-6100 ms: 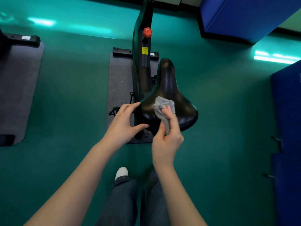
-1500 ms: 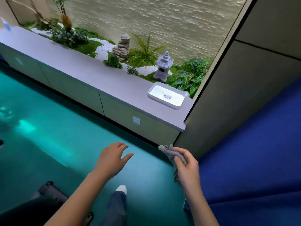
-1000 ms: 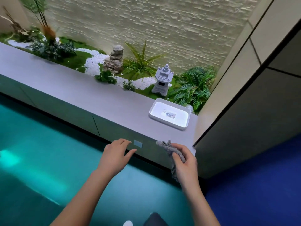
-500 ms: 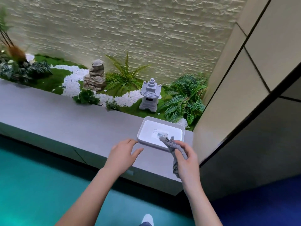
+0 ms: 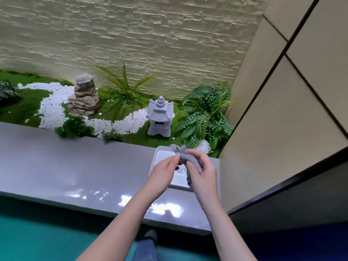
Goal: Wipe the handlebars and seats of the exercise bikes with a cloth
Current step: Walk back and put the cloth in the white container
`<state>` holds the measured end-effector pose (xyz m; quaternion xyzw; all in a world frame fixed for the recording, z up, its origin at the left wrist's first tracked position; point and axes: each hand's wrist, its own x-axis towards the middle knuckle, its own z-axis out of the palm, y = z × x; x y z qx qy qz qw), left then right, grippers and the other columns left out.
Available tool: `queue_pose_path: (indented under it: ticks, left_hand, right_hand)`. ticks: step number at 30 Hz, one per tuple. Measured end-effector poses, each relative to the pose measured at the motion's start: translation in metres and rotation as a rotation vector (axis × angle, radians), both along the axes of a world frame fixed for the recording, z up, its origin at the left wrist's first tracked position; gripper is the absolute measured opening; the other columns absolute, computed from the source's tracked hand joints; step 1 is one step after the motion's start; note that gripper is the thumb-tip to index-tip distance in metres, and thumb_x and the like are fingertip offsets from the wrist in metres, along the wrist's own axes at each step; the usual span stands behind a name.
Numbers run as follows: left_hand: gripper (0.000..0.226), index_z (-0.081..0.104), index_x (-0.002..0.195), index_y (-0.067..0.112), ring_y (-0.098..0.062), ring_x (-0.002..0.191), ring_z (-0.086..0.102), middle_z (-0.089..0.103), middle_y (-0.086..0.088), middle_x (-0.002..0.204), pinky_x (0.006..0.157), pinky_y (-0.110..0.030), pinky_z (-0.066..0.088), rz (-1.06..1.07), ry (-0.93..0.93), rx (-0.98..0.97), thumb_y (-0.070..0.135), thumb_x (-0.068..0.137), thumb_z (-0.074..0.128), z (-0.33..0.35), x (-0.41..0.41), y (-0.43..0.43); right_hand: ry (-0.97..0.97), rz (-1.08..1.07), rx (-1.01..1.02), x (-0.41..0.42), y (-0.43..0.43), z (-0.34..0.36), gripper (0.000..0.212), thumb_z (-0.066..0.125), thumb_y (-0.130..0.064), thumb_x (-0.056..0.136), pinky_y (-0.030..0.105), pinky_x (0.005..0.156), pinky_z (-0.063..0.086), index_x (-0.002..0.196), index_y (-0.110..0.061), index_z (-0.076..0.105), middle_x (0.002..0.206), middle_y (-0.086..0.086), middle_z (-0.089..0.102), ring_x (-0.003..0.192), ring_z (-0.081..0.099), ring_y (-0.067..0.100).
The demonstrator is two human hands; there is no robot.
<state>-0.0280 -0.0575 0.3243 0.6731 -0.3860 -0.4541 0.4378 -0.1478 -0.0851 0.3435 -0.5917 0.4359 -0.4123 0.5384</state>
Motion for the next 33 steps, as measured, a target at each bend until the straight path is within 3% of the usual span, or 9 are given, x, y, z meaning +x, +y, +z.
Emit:
queue_pose_path:
  ticks: [3, 8, 11, 17, 22, 25, 26, 28, 33]
  left_hand:
    - [0.038, 0.065, 0.104, 0.030, -0.007, 0.096, 0.065, 0.071, 0.007, 0.103, 0.083, -0.028, 0.050, 0.001, 0.245, 0.000, 0.043, 0.100, 0.031, 0.006, 0.017, -0.025]
    - [0.033, 0.065, 0.112, 0.013, -0.019, 0.098, 0.066, 0.072, -0.009, 0.104, 0.083, -0.036, 0.056, 0.033, 0.508, -0.005, 0.028, 0.100, 0.038, 0.013, 0.054, -0.058]
    - [0.030, 0.066, 0.107, 0.008, -0.020, 0.085, 0.065, 0.070, -0.011, 0.096, 0.070, -0.033, 0.053, 0.027, 0.503, 0.008, 0.028, 0.097, 0.047, 0.013, 0.069, -0.074]
    - [0.030, 0.070, 0.092, 0.008, -0.015, 0.070, 0.064, 0.070, -0.006, 0.078, 0.059, -0.024, 0.048, -0.040, 0.489, -0.003, 0.034, 0.092, 0.055, 0.010, 0.079, -0.094]
    - [0.034, 0.070, 0.092, 0.002, -0.016, 0.071, 0.062, 0.068, -0.010, 0.080, 0.060, -0.024, 0.049, -0.016, 0.470, 0.023, 0.032, 0.093, 0.054, 0.005, 0.082, -0.106]
    - [0.036, 0.066, 0.089, -0.005, -0.020, 0.073, 0.059, 0.063, -0.015, 0.079, 0.064, -0.029, 0.049, -0.006, 0.437, 0.043, 0.029, 0.094, 0.053, 0.000, 0.082, -0.110]
    - [0.038, 0.064, 0.090, -0.007, -0.021, 0.074, 0.058, 0.061, -0.017, 0.079, 0.064, -0.030, 0.048, -0.003, 0.431, 0.049, 0.028, 0.094, 0.053, -0.003, 0.082, -0.112]
    - [0.038, 0.063, 0.093, -0.007, -0.023, 0.074, 0.058, 0.062, -0.018, 0.082, 0.062, -0.029, 0.047, 0.013, 0.436, 0.069, 0.029, 0.095, 0.051, -0.007, 0.080, -0.115]
    - [0.026, 0.069, 0.097, 0.010, -0.022, 0.085, 0.068, 0.072, -0.011, 0.098, 0.073, -0.035, 0.053, 0.096, 0.554, 0.056, 0.027, 0.095, 0.050, -0.016, 0.079, -0.120]
  right_hand:
    - [0.010, -0.029, -0.009, 0.026, -0.015, -0.003, 0.037, 0.052, 0.007, 0.088, 0.028, 0.085, 0.051, 0.106, -0.023, 0.063, 0.107, -0.005, 0.068, 0.100, 0.063, 0.011]
    - [0.052, -0.021, 0.004, 0.067, -0.038, -0.009, 0.039, 0.056, 0.003, 0.088, 0.037, 0.083, 0.052, 0.115, -0.025, 0.060, 0.113, -0.010, 0.066, 0.105, 0.063, 0.013]
    - [0.039, -0.037, 0.007, 0.079, -0.047, -0.011, 0.034, 0.062, -0.006, 0.089, 0.024, 0.076, 0.051, 0.118, -0.025, 0.059, 0.113, -0.012, 0.066, 0.108, 0.062, 0.012]
    - [0.025, -0.159, -0.017, 0.089, -0.067, -0.017, 0.043, 0.064, -0.010, 0.089, 0.009, 0.094, 0.042, 0.129, -0.024, 0.053, 0.134, -0.018, 0.054, 0.123, 0.049, -0.007]
    - [0.199, -0.136, 0.041, 0.093, -0.080, -0.028, 0.049, 0.063, -0.024, 0.090, 0.028, 0.106, 0.043, 0.137, -0.027, 0.049, 0.139, -0.019, 0.049, 0.126, 0.047, -0.003]
    - [0.223, -0.169, 0.063, 0.094, -0.086, -0.034, 0.031, 0.054, -0.021, 0.096, 0.030, 0.091, 0.051, 0.126, -0.024, 0.060, 0.120, -0.016, 0.063, 0.105, 0.061, 0.004]
    - [0.224, -0.204, 0.067, 0.093, -0.089, -0.034, 0.022, 0.051, -0.020, 0.097, 0.023, 0.077, 0.051, 0.112, -0.024, 0.066, 0.099, -0.020, 0.067, 0.085, 0.060, 0.001]
    - [0.218, -0.302, 0.084, 0.091, -0.096, -0.034, 0.021, 0.047, -0.020, 0.098, 0.022, 0.056, 0.037, 0.082, -0.018, 0.060, 0.064, -0.014, 0.054, 0.057, 0.044, 0.003]
    - [0.097, -0.407, 0.182, 0.075, -0.116, -0.035, 0.033, 0.041, -0.023, 0.101, 0.035, 0.062, 0.032, 0.086, 0.006, 0.042, 0.073, 0.019, 0.042, 0.068, 0.039, 0.020]
